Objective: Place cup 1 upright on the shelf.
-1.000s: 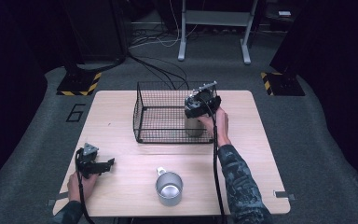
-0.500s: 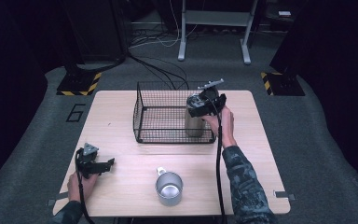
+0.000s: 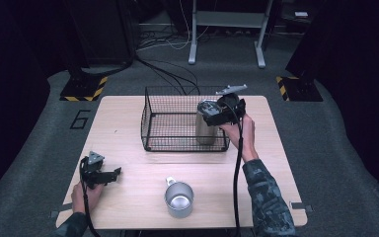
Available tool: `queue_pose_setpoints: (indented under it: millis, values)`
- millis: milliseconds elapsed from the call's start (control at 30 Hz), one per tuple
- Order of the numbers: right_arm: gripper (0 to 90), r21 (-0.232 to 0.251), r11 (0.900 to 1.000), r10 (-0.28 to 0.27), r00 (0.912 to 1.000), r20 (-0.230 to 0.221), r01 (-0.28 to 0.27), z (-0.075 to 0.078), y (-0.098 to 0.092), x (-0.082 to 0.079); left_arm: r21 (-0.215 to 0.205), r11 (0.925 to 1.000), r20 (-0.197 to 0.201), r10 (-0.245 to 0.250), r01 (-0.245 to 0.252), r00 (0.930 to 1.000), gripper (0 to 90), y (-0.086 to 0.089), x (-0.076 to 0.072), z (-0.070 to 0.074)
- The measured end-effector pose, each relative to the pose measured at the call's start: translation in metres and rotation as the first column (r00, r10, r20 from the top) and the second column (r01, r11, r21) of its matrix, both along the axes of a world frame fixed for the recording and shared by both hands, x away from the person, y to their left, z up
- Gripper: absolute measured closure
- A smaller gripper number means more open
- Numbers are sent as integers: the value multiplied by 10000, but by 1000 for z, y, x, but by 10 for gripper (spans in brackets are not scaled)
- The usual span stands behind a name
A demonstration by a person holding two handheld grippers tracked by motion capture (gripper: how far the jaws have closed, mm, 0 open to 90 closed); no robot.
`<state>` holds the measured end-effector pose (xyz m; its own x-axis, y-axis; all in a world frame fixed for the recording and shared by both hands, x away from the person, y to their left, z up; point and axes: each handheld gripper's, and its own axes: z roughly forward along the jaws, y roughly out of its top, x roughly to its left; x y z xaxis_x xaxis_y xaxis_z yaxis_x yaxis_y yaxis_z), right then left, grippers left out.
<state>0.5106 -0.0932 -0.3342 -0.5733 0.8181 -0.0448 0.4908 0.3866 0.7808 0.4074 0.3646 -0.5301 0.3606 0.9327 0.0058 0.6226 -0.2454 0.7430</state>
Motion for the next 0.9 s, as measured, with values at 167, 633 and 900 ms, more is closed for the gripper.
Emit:
queue_pose_setpoints:
  millis: [167, 633, 900]
  values:
    - [5, -34, 9996, 282, 9992, 300, -281, 7, -12, -23, -1, 10000, -8, -4, 4, 10000, 136, 0, 0, 0]
    - [16, 430, 9991, -40, 9979, 649, 13, -15, -55, -75, 8, 10000, -5, -6, 6, 10000, 136, 0, 0, 0]
    - [0, 443, 9974, -580, 9982, 126, 574, -53, -79, -89, 9, 10000, -8, -8, 8, 10000, 136, 0, 0, 0]
